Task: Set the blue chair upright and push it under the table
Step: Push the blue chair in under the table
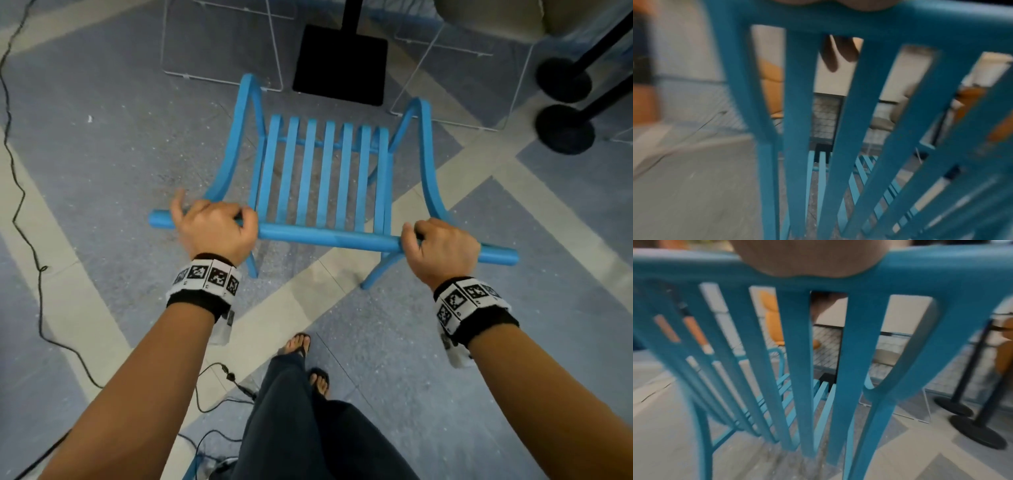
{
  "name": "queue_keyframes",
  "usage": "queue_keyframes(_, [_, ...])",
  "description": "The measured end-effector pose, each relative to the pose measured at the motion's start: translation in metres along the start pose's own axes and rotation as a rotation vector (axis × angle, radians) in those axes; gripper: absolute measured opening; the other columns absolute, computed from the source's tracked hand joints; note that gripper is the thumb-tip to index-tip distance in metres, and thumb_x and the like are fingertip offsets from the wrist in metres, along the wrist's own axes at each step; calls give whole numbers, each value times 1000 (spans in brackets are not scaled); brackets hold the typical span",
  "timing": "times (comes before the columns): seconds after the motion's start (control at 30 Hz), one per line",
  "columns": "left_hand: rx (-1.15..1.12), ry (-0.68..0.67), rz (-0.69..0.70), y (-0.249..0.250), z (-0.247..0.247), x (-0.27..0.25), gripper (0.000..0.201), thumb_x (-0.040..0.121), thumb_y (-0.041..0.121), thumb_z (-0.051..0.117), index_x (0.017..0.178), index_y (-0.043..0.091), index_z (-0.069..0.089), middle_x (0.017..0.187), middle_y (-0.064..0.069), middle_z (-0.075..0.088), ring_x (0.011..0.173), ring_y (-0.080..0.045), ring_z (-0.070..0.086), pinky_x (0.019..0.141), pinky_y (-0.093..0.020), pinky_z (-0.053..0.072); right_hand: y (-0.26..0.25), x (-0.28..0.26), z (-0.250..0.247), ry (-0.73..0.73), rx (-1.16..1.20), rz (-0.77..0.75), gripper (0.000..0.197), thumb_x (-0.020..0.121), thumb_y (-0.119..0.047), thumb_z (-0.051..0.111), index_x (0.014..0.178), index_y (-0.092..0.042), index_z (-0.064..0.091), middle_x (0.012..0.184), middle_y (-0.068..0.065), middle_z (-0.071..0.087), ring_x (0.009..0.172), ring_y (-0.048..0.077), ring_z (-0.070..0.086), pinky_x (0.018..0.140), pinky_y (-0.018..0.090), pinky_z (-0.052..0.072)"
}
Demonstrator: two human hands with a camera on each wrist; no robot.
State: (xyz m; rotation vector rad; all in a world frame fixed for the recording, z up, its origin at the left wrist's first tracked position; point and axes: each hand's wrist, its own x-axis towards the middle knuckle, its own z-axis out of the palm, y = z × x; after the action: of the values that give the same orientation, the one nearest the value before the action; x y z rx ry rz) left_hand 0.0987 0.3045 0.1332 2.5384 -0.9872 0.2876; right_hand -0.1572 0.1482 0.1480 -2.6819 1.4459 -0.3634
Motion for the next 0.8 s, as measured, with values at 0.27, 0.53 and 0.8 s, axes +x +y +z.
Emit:
queue_keyframes(0.27, [1, -147, 40, 23, 2, 30, 34, 69, 29, 43, 48, 8, 60, 42, -16, 55, 45, -25, 41, 57, -31, 38, 5, 31, 12, 131, -41, 32, 28, 70, -25, 37, 46, -12, 43, 44, 9, 48, 37, 21, 29, 48, 15, 4])
queue_keyframes(0.53, [-27, -120, 57, 51, 36, 121, 35, 70, 26, 44, 55, 3, 65, 48, -21, 57, 51, -22, 33, 59, -32, 28, 13, 129, 32, 164, -18, 86, 31, 69, -27, 31, 48, -9, 47, 48, 10, 51, 41, 22, 33, 47, 18, 7])
queue_keyframes(0.8, [-15, -167, 97, 73, 86, 242, 41, 69, 31, 35, 52, 5, 62, 44, -7, 41, 50, -23, 35, 58, -31, 29, 7, 245, 46, 152, -13, 128, 26, 68, -28, 30, 47, -15, 38, 48, 1, 39, 39, 24, 37, 46, 19, 16])
